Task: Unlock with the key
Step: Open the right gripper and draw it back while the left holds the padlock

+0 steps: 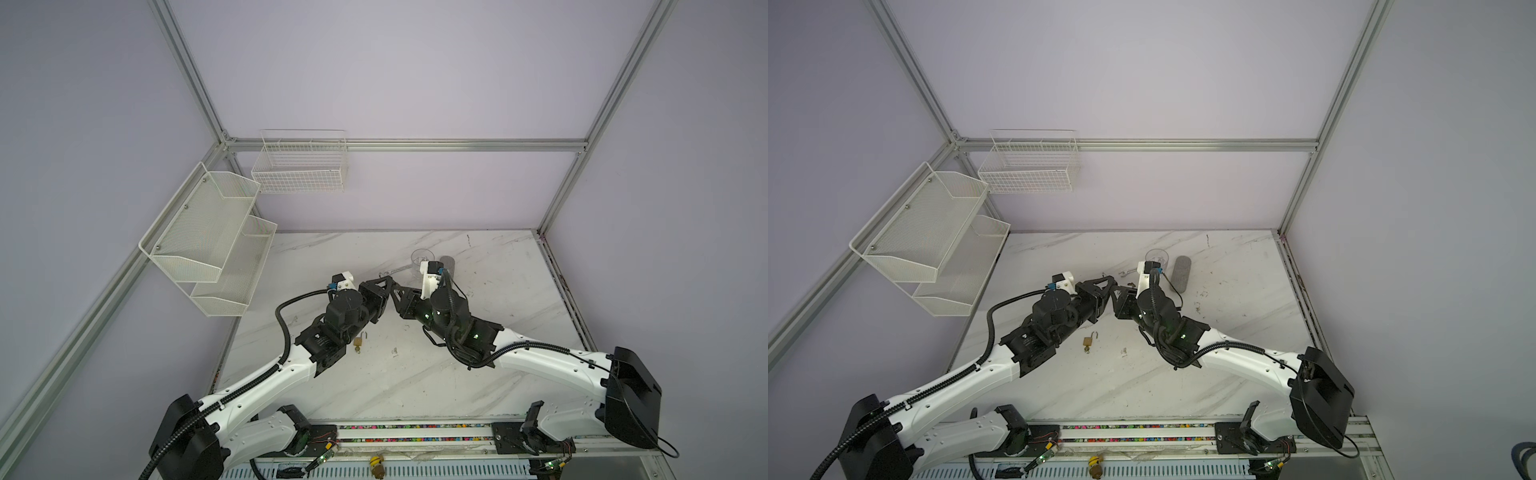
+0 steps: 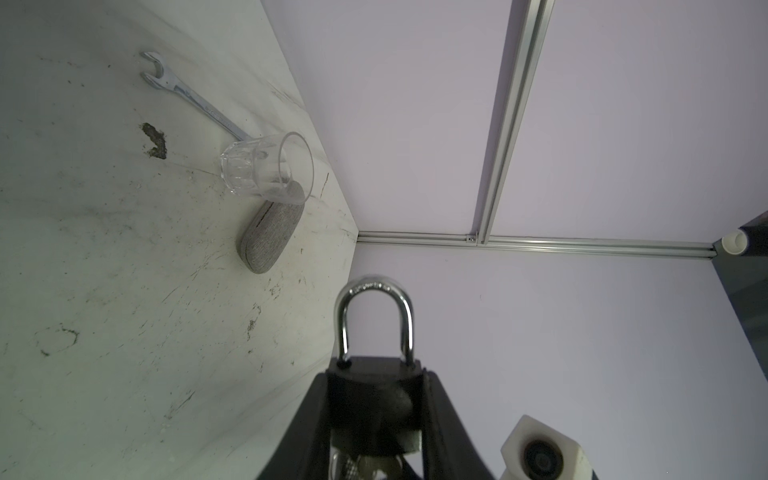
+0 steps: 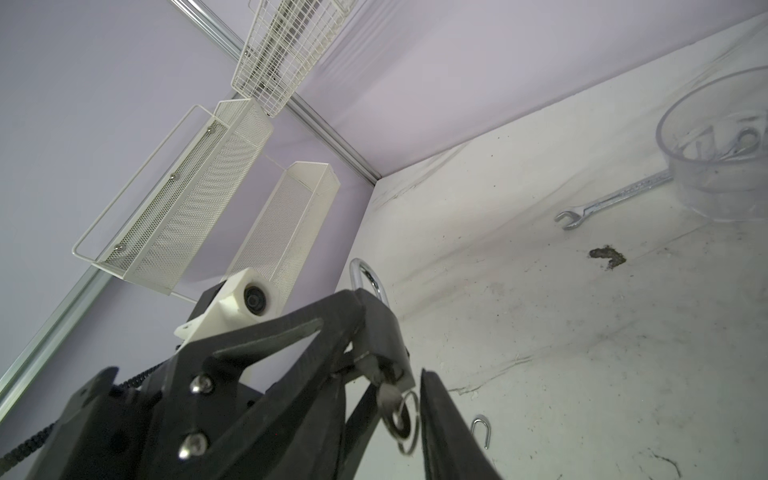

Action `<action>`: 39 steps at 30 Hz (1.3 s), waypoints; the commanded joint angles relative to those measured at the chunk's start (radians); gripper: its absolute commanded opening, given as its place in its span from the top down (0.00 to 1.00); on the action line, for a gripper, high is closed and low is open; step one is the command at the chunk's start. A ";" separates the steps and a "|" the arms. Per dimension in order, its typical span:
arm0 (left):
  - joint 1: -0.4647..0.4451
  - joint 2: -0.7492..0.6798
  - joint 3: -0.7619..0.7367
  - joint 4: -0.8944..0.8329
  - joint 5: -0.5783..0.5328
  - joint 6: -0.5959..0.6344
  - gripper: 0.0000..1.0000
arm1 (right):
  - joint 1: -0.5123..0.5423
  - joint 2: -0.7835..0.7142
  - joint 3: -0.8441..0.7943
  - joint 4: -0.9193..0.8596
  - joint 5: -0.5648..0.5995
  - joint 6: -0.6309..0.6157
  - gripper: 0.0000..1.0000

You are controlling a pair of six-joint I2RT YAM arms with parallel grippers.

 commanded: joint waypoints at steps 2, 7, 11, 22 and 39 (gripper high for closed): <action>0.007 -0.036 0.099 -0.119 0.027 0.221 1.00 | 0.007 -0.123 -0.027 0.028 0.006 -0.045 0.56; 0.024 -0.068 0.139 -0.276 0.037 0.529 1.00 | -0.027 -0.215 -0.044 -0.068 -0.013 -0.085 0.48; 0.024 -0.092 0.146 -0.386 0.043 0.789 1.00 | -0.121 -0.267 -0.029 -0.178 -0.129 -0.089 0.43; 0.022 -0.100 -0.042 -0.225 0.156 1.272 1.00 | -0.312 -0.152 0.118 -0.476 -0.496 -0.249 0.37; 0.022 -0.061 -0.221 0.141 0.255 1.441 1.00 | -0.311 0.095 0.380 -0.696 -0.568 -0.444 0.35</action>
